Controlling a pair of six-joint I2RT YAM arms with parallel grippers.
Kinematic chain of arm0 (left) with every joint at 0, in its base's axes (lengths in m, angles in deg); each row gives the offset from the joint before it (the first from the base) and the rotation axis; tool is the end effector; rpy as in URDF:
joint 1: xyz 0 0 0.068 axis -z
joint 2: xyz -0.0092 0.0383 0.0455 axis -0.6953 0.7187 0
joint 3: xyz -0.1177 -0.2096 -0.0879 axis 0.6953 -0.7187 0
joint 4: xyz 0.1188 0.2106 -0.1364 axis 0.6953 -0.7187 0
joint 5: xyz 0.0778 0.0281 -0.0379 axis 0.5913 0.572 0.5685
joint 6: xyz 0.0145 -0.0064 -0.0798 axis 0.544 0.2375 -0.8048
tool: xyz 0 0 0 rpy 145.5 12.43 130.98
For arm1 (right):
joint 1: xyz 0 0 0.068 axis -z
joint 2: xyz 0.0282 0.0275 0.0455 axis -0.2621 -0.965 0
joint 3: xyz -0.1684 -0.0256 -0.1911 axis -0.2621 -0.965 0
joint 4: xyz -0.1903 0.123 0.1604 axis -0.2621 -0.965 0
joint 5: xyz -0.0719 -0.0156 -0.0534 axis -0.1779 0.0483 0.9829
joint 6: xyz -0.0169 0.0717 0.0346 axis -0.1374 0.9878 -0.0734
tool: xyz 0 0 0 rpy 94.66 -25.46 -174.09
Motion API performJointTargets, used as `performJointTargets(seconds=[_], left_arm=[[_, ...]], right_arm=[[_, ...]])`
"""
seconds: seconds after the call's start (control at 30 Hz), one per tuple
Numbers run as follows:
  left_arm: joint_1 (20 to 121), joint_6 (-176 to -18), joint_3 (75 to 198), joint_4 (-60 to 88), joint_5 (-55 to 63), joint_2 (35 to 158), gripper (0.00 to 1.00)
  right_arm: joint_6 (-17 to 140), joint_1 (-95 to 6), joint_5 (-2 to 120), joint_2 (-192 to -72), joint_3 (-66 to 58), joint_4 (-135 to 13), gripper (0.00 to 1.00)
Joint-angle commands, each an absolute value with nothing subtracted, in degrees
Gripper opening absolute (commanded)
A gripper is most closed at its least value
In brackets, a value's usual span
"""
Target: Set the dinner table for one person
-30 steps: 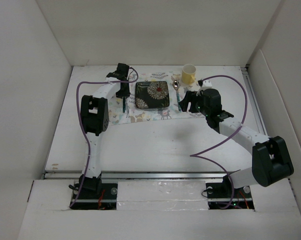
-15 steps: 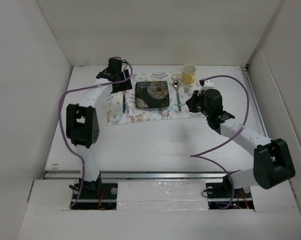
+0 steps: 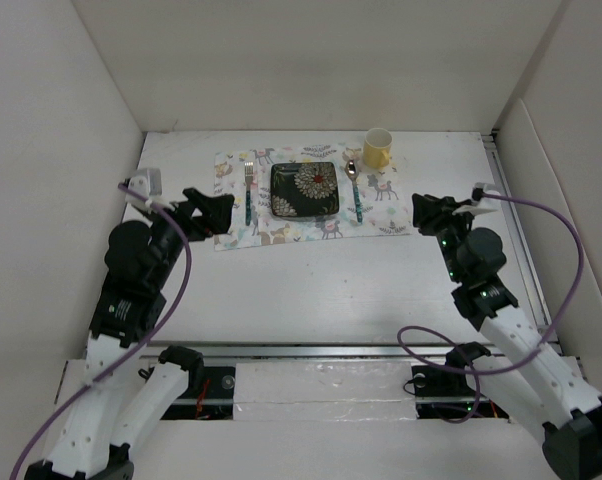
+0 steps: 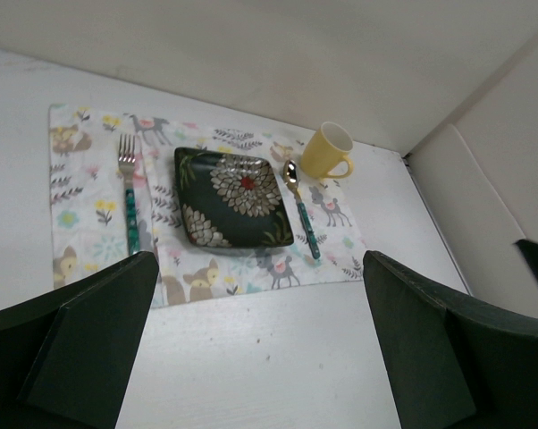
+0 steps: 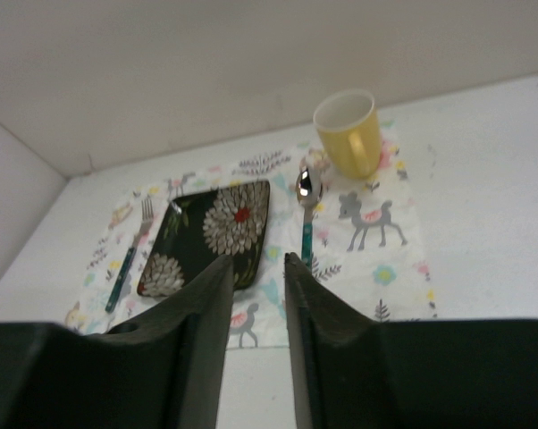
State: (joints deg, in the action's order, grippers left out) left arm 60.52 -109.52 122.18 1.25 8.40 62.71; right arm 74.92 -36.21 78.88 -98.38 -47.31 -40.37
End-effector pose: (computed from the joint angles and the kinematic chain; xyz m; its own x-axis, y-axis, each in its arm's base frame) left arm 0.2053 -0.0653 0.4219 -0.0579 -0.4073 -0.9114 0.3493 0.8470 -0.4007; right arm 0.2527 0.0809 0.2960 0.0174 0.3683 -0.9296 -0.1676 0.9176 0.3604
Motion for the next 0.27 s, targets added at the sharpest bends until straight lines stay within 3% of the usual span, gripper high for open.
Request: performJointTargets(seconds=[0.0,0.13,0.23], left_arm=[[60.3,-111.2,114.5,-0.3,14.0,53.8,0.99],[60.3,-112.6,108.2,1.5,14.5,45.2,0.99],[60.3,-113.3,106.8,2.8,13.5,46.7,0.99]], right_arm=[[75.5,-36.1,87.2,-88.3,-47.9,-37.9,0.41],[76.1,-36.1,91.4,-78.2,-46.1,-47.1,0.54],[75.8,-36.1,90.8,-75.0,-45.8,-51.5,0.59]])
